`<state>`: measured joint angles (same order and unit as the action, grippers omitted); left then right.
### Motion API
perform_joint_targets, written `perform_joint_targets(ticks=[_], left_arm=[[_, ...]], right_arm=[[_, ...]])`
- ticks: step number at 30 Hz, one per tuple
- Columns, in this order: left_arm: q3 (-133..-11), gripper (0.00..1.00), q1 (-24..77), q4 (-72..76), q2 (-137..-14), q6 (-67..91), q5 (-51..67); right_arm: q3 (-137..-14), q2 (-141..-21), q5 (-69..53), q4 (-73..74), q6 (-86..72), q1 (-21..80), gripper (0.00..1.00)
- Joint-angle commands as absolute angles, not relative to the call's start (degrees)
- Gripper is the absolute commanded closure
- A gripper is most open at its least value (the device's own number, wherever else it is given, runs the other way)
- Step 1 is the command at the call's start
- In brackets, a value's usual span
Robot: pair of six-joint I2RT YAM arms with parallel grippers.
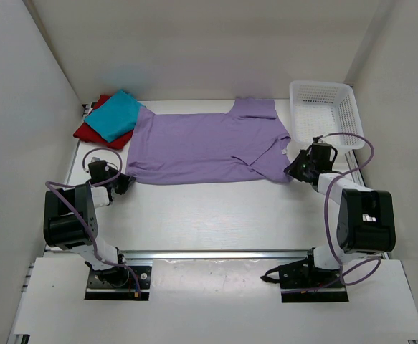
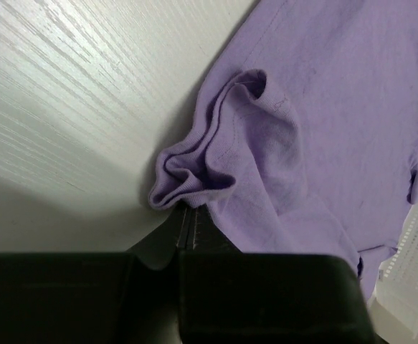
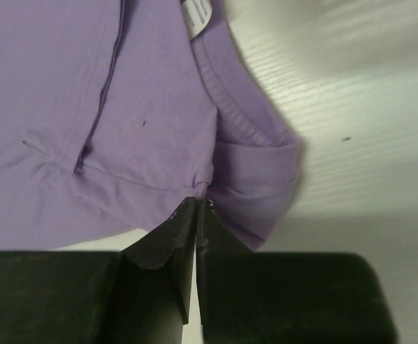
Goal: Fold and stack the t-shirts
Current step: Fold the flattened tshirt in 1/3 of the way
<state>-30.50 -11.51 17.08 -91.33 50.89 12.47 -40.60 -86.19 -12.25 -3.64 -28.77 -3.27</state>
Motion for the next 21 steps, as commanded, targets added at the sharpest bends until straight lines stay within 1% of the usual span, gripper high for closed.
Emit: perform_joint_targets(ticks=[1,4,6,8,11,15,16,17,18,20,21], left_arm=[[-32.0,1.0,-12.0,16.8,-91.1,50.4,12.0],[-32.2,1.0,-11.7,16.6,-91.1,50.1,11.9],[-31.9,1.0,-11.8,16.1,-91.1,49.7,11.6],[-32.7,1.0,-11.7,15.7,-90.9,49.4,11.3],[-33.0,1.0,-11.7,15.3,-91.5,49.3,11.3],[-33.0,1.0,-12.0,14.9,-91.4,48.4,11.4],[-33.4,1.0,-11.9,14.5,-91.4,48.4,11.3],[-33.7,1.0,-11.9,14.3,-91.1,48.3,11.2],[-34.0,1.0,-11.6,14.2,-91.3,47.9,11.0],[-35.3,1.0,-11.0,13.1,-91.7,47.8,10.8],[-36.4,1.0,-10.9,12.6,-91.9,47.7,10.7]], right_arm=[[-43.9,-87.5,-12.8,-5.5,-28.3,-4.9,1.0],[-46.7,-88.9,-12.0,-6.0,-27.9,-5.8,1.0],[-48.1,-89.9,-9.4,-5.3,-27.1,-6.0,1.0],[-49.0,-91.5,-8.2,-7.6,-25.9,-6.1,1.0],[-50.0,-94.9,-9.5,-11.5,-26.0,-6.1,0.99],[-51.3,-98.9,-9.7,-12.0,-26.5,-5.7,1.0],[-51.2,-98.6,-9.2,-11.9,-26.7,-6.2,0.96],[-50.5,-97.7,-8.4,-12.4,-26.9,-6.1,0.88],[-49.9,-97.2,-8.1,-13.2,-26.6,-5.9,0.83],[-49.6,-94.5,-7.7,-14.8,-26.5,-6.1,0.75],[-50.1,-94.0,-7.8,-13.5,-26.4,-6.2,0.7]])
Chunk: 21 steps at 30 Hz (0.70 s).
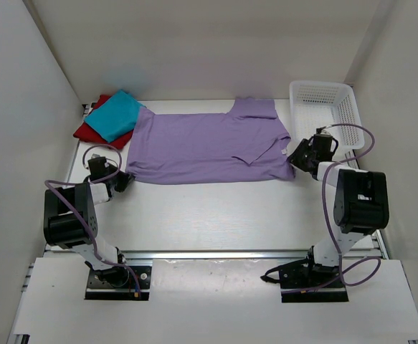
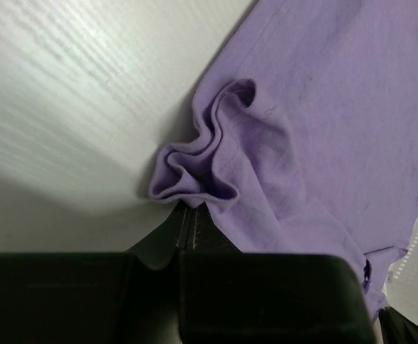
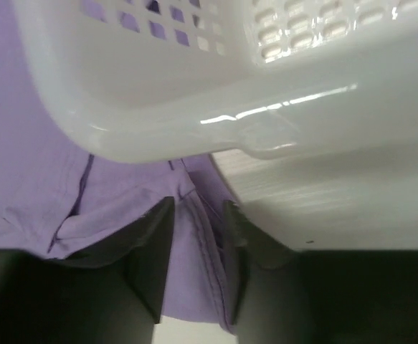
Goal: Fold and stack the t-shirts
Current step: Fold the flattened tshirt in 1/3 of the way
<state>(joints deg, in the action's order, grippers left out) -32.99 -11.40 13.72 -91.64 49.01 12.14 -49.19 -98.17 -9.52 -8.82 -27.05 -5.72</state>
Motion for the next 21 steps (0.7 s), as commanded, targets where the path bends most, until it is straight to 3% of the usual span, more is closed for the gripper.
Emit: perform_joint_targets(ticks=[1,4,10,15,21], left_arm=[[-36.6,1.0,-11.1,12.1,-92.0,47.7,11.1],[-37.4,1.0,-10.7,11.7,-91.1,47.5,11.0],[-37.4,1.0,-10.4,11.2,-92.3,47.0,11.4],[-37.3,1.0,-9.7,10.8,-92.0,46.3,11.1],[-36.9,1.0,-8.5,11.4,-91.4,46.5,10.5]], right_arm=[[-50.9,-92.1,-7.1,-11.9,-26.1,-5.9,0.66],[-48.6,-87.6,-4.1,-9.1,-25.1,-4.4,0.61],[-36.8,-78.4,-0.2,-8.6,-29.5,-1.7,0.61],[-29.8,-78.0,-0.7,-10.8,-30.9,-3.7,0.63],[-34.4,-85.4,-5.9,-12.2,-31.1,-5.4,0.61]])
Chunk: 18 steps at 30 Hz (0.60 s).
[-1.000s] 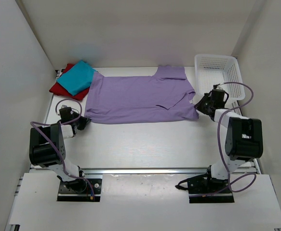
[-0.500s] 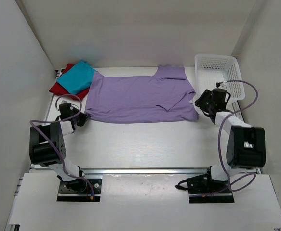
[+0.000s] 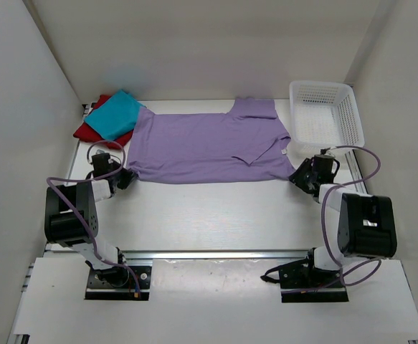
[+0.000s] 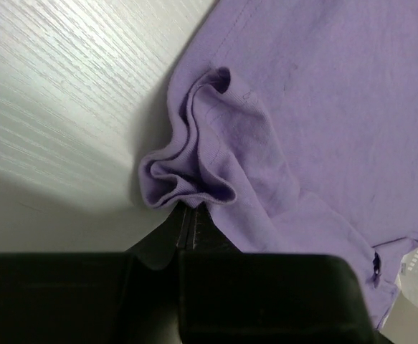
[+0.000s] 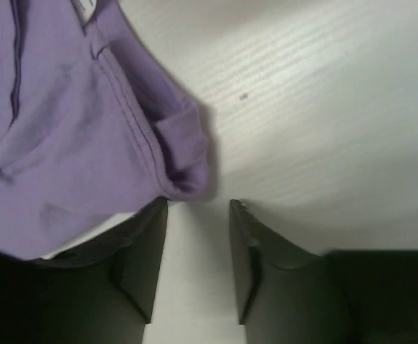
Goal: Fold and stack the t-shirts
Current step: Fold the flattened tshirt in 1/3 of the way
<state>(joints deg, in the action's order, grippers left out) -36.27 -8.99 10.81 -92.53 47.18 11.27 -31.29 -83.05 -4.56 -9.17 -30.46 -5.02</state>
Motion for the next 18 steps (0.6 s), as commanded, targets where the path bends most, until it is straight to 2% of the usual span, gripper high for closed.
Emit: perform_joint_targets(ticks=[1,3,5,6,13,16,18], left_arm=[[-36.7,1.0,-8.5,11.3,-91.8,46.8,11.3],[-36.6,1.0,-8.6,11.0,-91.8,46.4,10.7],[-36.8,1.0,-9.0,10.9,-92.1,46.5,11.3],[-36.6,1.0,-9.1,10.6,-91.6,46.3,11.0],[-38.1,1.0,-9.5,2.6,-88.8,41.1,10.0],[-33.7,1.0,-11.6,0.4,-84.3,40.4,14.5],[-29.8,1.0,-14.6,0.7,-80.2,40.3,19.2]], right_arm=[[-35.1,-86.8,-5.6,-12.3,-31.5,-5.8,0.66],[-36.0,-87.6,-6.0,-13.2,-32.3,-6.1,0.78],[-38.0,-88.5,-5.5,-10.7,-32.4,-6.3,0.96],[-38.1,-88.7,-5.5,-10.5,-32.8,-6.4,1.0],[-34.5,-80.0,-3.5,-0.1,-34.0,-6.3,1.0],[-29.3,-70.4,-7.0,6.0,-35.3,-8.3,1.0],[-24.8,-63.5,-5.3,11.1,-33.6,-8.1,1.0]])
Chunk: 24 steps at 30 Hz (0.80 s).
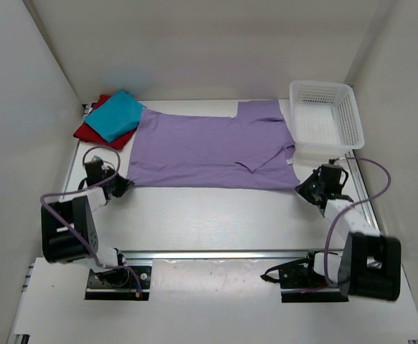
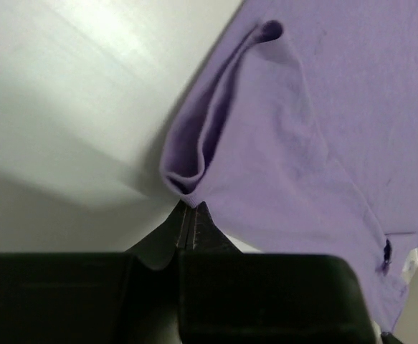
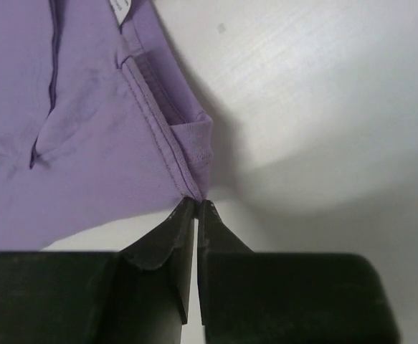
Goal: Fold and stack the t-shirts
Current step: Fold the flattened tshirt in 1/3 of the way
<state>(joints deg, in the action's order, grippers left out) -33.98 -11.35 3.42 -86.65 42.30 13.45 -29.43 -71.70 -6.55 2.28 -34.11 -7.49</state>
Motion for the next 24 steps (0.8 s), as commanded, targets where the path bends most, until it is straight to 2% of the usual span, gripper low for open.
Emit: perform_joint_targets(ticks=[1,6,12,13,14,15,16,18,20,22,24], left_arm=[[-28.4,1.0,-14.9,0.5,-78.6,39.8,19.1],[-17.3,1.0,-18.9,-2.1,-64.0,39.1,20.7],[-15.8,1.0,-19.7,-15.3,-49.4,31.6,14.8],[-15.4,1.0,-19.2,-16.5,-47.1,32.4,14.2],[-15.6,0.92,-18.6,-16.5,-46.3,32.3,14.3],[-16.1,0.87,-18.3,-17.4,-46.2,33.1,15.3],[-16.6,0.73,-19.3,-17.7,-47.0,33.3,16.0],[-18.7,0.38,-21.6,-17.4,-48.9,32.3,19.0],[-23.1,0.02,-19.8,-17.8,-51.7,31.7,18.3],[-25.0,0.01,-17.2,-16.2,-51.3,32.7,16.7],[-25.1,0.01,-13.7,-11.8,-49.1,36.0,16.4]], right_arm=[[-23.8,-61.2,-5.6,11.9,-33.1,-8.5,1.0],[-20.8,-45.0,-8.3,22.4,-33.9,-10.1,1.0],[-24.6,-43.6,-12.7,31.7,-33.0,-8.6,1.0],[-26.2,-43.7,-10.8,33.0,-33.1,-7.6,0.96],[-26.5,-43.6,-11.4,33.1,-33.0,-7.7,0.9],[-27.4,-44.7,-11.8,33.4,-32.2,-8.1,0.71],[-28.6,-45.0,-9.3,33.8,-29.8,-8.1,0.56],[-31.4,-46.0,-4.0,34.9,-26.4,-5.9,0.43],[-35.9,-47.3,0.0,35.2,-22.9,-2.5,0.41],[-38.1,-48.8,-4.4,32.6,-20.6,-1.1,0.46],[-39.7,-52.3,-9.9,27.3,-21.3,2.2,0.63]])
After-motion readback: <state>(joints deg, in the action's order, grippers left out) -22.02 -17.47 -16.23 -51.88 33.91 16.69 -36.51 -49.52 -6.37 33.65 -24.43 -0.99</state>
